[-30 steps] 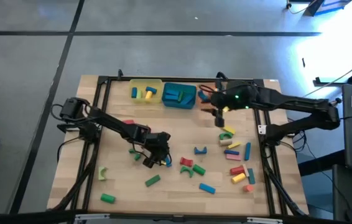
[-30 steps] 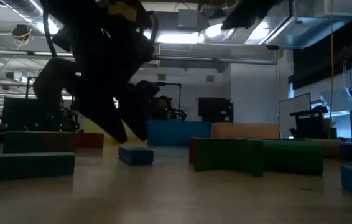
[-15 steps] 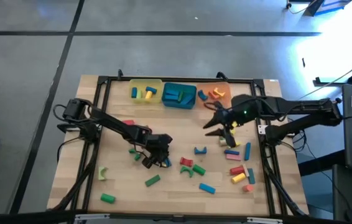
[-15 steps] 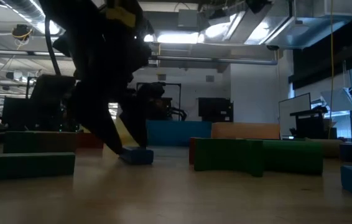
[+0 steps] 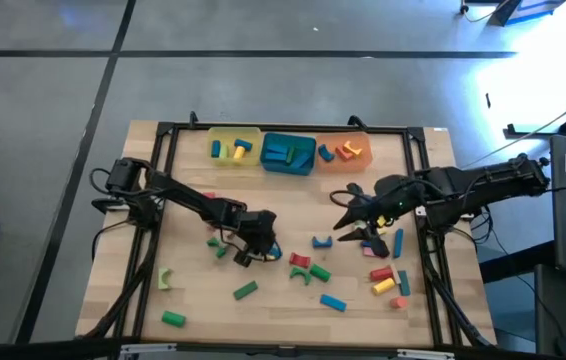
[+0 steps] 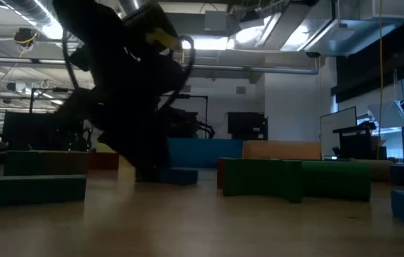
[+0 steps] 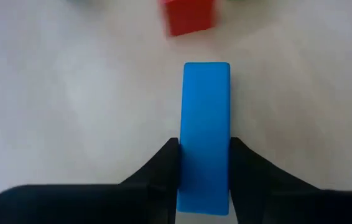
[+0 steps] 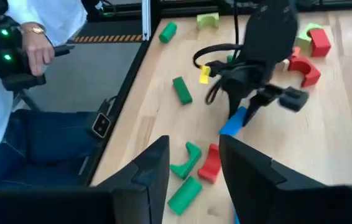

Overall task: Sort blocks by size
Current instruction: Put the blue rectangle block into the blue bin

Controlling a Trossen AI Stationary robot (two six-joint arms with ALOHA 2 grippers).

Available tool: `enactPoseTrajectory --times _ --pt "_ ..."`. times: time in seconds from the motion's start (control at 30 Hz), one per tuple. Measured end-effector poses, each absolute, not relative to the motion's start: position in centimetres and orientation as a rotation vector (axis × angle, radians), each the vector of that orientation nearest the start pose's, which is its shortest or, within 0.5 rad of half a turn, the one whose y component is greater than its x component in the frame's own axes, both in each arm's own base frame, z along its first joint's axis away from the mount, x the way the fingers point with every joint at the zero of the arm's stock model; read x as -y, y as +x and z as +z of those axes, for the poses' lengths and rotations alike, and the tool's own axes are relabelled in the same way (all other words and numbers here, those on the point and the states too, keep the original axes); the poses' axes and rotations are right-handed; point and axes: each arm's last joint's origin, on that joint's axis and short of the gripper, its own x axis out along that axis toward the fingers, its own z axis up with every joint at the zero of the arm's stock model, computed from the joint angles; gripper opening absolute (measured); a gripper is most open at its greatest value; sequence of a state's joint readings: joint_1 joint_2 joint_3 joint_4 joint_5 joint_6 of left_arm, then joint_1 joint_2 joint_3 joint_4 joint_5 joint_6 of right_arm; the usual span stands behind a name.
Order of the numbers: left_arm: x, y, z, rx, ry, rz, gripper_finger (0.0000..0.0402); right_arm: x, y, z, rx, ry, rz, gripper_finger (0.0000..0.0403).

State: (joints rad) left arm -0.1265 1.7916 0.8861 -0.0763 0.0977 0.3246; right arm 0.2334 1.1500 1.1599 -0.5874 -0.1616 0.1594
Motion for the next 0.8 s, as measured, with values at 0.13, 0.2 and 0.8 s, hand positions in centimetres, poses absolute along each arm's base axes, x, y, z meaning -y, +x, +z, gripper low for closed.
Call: enactPoseTrajectory --times 0.13,0.2,0.8 --pt "3.2 33.8 13.6 -0.901 0.26 -0.303 0.0086 -6.3 22.8 35.3 -0.635 0.164 0.331 0.0143" --pt "2.3 34.5 14.3 -0.877 0.247 -0.277 0.0086 -6.3 22.8 35.3 -0.642 0.195 0.321 0.0143" --pt "-14.6 35.8 20.6 -0.69 0.2 0.24 0.0095 -6.5 23.8 30.3 -0.888 0.249 0.23 0.0143"
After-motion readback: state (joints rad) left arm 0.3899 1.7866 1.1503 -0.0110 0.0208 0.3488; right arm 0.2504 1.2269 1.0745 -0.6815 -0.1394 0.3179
